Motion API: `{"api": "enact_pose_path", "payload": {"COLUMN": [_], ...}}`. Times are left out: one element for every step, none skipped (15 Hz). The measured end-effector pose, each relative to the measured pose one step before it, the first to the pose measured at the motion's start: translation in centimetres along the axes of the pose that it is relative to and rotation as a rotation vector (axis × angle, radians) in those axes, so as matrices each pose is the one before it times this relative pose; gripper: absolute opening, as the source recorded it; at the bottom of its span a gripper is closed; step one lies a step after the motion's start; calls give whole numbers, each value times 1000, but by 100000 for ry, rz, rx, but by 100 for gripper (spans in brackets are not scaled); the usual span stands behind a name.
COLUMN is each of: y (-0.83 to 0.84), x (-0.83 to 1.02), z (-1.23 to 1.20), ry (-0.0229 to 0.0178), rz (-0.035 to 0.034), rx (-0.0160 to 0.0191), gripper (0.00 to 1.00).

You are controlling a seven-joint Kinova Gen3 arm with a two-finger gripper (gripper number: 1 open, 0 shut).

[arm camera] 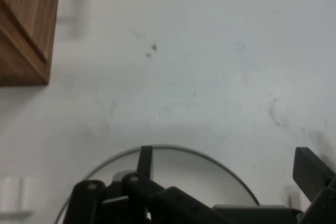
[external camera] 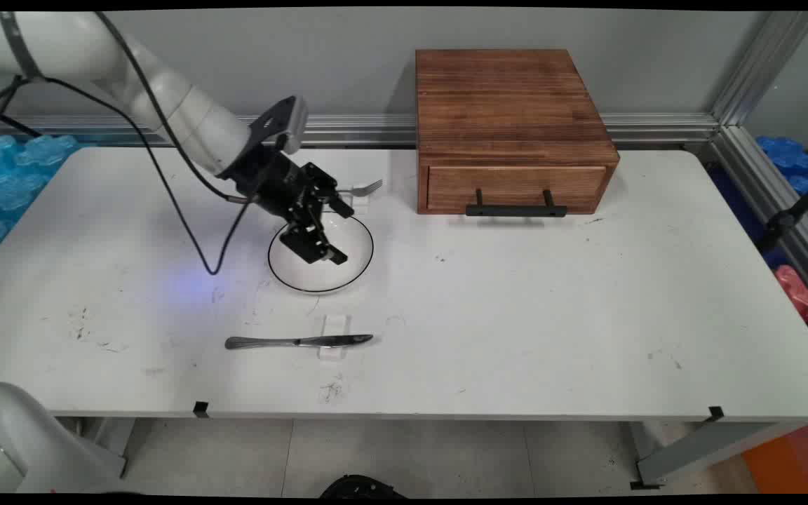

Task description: Open the drawer

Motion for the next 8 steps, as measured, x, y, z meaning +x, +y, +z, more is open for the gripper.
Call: {"api": "enact_pose_path", "payload": {"y": [66, 139, 191, 192, 270, 213, 246, 203], "x": [660, 892, 907, 758, 868, 728, 853, 935], "z": [291, 332, 286, 223, 257, 214, 274, 318], "ry": [-134, -286, -198, -80, -128, -14, -4, 252], "rz": [229, 45, -128, -212, -242, -259, -272, -259], "rx": [602, 850, 805, 571, 444, 394, 397, 573], "gripper": [100, 100, 100, 100, 100, 100, 100, 100]}}
